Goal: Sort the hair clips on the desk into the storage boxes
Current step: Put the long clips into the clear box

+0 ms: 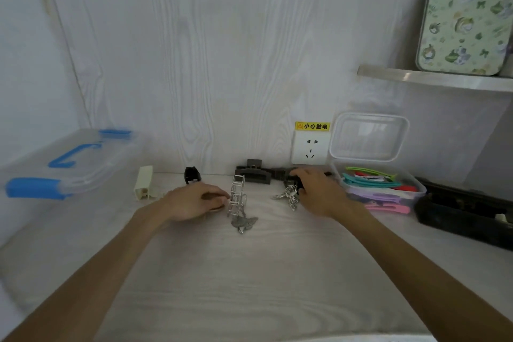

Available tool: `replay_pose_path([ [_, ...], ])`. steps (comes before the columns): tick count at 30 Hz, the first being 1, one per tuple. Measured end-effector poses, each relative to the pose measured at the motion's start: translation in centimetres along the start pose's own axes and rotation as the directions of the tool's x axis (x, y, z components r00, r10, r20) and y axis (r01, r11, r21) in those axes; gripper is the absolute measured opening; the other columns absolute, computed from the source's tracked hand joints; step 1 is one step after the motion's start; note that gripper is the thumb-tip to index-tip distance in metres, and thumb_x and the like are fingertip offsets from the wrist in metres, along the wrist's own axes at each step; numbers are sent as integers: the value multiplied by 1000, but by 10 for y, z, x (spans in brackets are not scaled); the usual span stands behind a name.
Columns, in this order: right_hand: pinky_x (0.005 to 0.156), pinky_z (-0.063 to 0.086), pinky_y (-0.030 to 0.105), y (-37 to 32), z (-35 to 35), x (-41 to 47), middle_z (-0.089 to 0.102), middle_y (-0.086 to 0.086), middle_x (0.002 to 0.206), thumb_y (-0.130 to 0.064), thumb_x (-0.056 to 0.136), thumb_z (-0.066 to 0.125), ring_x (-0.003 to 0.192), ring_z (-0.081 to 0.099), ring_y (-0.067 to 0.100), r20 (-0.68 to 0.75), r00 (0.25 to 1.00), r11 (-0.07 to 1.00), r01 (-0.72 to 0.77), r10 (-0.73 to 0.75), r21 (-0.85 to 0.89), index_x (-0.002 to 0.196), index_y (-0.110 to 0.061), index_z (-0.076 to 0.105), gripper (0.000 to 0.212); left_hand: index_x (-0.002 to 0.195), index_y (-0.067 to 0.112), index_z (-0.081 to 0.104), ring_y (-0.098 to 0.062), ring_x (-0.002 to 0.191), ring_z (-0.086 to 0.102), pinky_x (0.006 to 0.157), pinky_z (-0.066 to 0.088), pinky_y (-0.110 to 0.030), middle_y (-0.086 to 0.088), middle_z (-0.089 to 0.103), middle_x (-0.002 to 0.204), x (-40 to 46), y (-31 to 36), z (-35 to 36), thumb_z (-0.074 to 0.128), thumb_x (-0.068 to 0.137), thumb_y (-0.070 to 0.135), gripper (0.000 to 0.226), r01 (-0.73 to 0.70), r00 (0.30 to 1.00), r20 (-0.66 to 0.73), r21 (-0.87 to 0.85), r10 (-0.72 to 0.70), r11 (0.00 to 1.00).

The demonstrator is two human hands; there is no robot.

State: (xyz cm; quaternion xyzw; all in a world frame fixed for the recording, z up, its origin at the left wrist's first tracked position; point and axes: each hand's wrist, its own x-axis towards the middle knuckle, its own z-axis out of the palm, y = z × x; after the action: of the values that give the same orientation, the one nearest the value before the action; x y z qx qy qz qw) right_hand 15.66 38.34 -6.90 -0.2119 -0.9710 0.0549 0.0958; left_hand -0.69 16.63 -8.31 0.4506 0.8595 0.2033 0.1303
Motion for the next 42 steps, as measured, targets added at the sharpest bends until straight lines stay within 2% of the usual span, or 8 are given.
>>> replay_pose_path([
  [9,101,38,34,-7,9,15,47,6,137,-5,85,50,128,37,24,58,991,993,115,-117,41,142,-19,29,63,112,30,64,-5,105,57,100,42,-27,15,62,104,38,2,-8,59,88,36,25,76,992,112,-171,-57,982],
  [15,118,6,31,-23,1,-10,19,7,154,3,85,42,145,7,25,264,946,968,133,-187,211,145,-11,26,64,111,27,67,-5,108,57,99,42,-23,11,63,116,38,31,-12,55,90,14,27,152,971,214,-213,-106,965],
  [19,118,9,32,-32,-18,-21,11,6,157,6,86,40,146,4,24,375,905,952,88,-199,293,146,-13,24,65,113,18,65,-8,104,58,89,40,-18,4,62,115,26,44,-34,51,93,9,26,224,962,225,-320,-155,920],
  [28,110,22,29,3,-55,13,30,14,148,-13,98,35,138,26,25,436,891,922,-268,127,280,140,0,26,46,117,18,59,-15,112,53,91,38,-26,0,57,124,24,84,-59,39,95,8,31,231,968,128,-135,-215,963],
  [34,109,25,28,-3,-19,9,36,16,146,-12,100,30,135,34,27,487,873,918,-221,36,329,142,-5,28,43,140,21,39,-17,136,32,110,29,-31,2,38,147,85,118,-13,40,94,12,47,6,1000,6,108,-7,994],
  [37,89,32,14,2,-16,9,46,16,138,-9,100,29,126,45,27,468,884,923,-198,21,331,135,-4,39,37,147,22,25,-19,141,22,113,23,-36,1,25,154,99,123,5,37,96,17,52,-54,994,103,259,28,964],
  [39,103,26,16,9,-16,15,32,10,148,-10,99,31,134,35,22,434,893,884,-291,115,366,142,-8,28,43,148,21,20,-18,143,18,115,17,-38,3,20,156,104,117,15,35,98,19,53,-63,982,190,313,3,948],
  [42,116,18,30,21,-16,25,15,12,155,-6,94,37,142,19,24,456,863,844,-401,218,357,146,-5,13,58,132,20,51,-27,122,51,102,39,-40,-4,55,133,99,107,19,46,90,19,42,-134,991,62,290,122,948],
])
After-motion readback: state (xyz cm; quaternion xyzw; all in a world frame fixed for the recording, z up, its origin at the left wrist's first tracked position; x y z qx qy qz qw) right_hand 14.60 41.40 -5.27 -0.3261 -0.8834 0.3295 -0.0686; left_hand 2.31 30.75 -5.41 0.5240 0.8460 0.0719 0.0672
